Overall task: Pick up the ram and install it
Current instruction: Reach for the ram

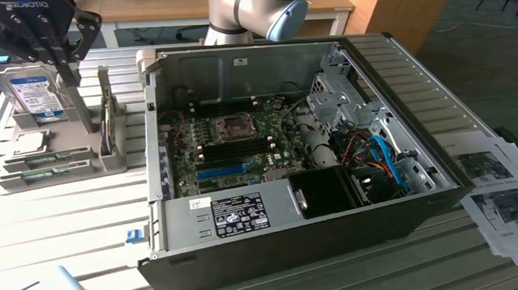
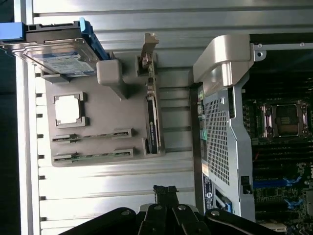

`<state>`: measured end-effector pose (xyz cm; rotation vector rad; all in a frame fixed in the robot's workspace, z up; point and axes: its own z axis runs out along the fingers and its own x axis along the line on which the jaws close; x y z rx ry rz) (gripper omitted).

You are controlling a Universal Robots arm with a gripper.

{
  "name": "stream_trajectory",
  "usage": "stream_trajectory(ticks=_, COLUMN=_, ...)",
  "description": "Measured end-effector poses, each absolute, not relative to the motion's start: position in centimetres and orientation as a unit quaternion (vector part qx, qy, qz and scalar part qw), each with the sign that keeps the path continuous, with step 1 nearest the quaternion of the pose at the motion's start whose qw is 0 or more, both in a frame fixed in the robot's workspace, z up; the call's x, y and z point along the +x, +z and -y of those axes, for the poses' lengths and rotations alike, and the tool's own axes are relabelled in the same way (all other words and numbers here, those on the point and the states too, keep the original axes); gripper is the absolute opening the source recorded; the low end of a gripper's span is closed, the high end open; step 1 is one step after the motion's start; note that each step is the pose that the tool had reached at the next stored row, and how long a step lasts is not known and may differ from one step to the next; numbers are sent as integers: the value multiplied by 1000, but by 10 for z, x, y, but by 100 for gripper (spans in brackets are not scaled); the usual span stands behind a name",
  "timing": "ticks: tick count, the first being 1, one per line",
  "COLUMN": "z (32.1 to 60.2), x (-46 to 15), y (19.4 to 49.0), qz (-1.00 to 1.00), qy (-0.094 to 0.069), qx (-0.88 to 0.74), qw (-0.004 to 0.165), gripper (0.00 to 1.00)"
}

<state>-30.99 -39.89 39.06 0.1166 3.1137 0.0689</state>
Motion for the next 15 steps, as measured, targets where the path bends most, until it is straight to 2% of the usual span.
stream_trajectory(ticks=15, z=399, x=-346, y=390, qz=-999, qy=22, qx=37, qw=12, gripper=9)
